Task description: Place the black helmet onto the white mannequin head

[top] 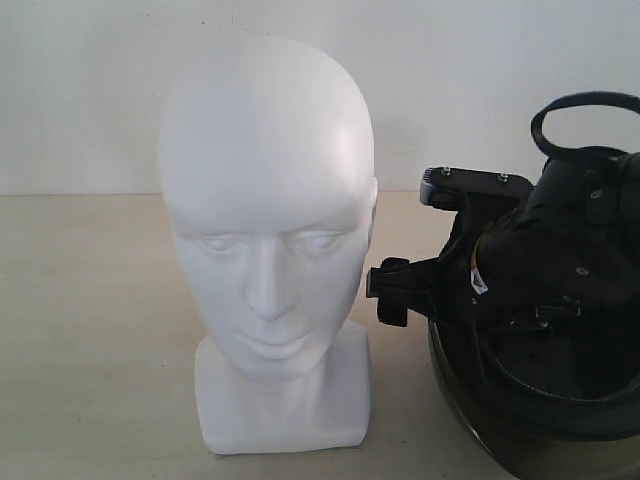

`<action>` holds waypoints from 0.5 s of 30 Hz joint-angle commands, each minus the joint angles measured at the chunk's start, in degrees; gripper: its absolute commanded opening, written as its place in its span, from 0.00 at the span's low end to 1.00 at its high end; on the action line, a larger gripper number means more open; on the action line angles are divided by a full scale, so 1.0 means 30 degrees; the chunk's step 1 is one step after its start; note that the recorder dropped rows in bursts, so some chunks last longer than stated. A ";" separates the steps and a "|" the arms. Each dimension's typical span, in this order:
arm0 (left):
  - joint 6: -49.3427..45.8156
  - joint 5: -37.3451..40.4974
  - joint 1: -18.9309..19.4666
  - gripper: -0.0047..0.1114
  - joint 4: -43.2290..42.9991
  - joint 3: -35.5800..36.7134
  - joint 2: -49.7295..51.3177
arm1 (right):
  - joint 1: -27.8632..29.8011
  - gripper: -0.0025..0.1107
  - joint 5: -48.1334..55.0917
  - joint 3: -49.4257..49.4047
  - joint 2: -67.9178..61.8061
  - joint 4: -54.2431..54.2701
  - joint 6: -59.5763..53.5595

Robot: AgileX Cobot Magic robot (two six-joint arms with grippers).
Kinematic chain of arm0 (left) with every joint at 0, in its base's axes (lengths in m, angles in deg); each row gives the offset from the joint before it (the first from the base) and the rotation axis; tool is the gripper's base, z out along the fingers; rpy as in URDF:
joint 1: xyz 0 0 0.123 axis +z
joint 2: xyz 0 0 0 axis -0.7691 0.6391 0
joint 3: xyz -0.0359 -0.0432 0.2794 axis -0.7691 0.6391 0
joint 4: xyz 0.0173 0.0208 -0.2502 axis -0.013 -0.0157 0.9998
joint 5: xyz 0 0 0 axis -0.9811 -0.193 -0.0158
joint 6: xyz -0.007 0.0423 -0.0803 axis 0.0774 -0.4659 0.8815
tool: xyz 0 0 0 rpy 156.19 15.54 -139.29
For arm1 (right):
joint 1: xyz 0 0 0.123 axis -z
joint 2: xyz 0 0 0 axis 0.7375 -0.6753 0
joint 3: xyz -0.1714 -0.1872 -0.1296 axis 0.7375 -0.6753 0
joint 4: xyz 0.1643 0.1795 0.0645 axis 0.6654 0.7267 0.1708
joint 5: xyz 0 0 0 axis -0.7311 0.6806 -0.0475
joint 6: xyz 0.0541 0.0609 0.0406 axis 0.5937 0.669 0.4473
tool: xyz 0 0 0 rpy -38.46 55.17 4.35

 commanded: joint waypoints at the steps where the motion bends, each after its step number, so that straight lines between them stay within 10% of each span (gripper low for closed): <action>1: -0.0082 -0.0063 -0.0163 0.08 0.0035 0.0073 -0.0053 | 0.0521 0.83 -0.0205 0.0071 -0.0388 -0.0294 0.0308; 15: -0.0082 -0.0063 -0.0163 0.08 0.0035 0.0073 -0.0053 | 0.1262 0.83 -0.1464 0.0071 -0.0731 -0.1217 0.2174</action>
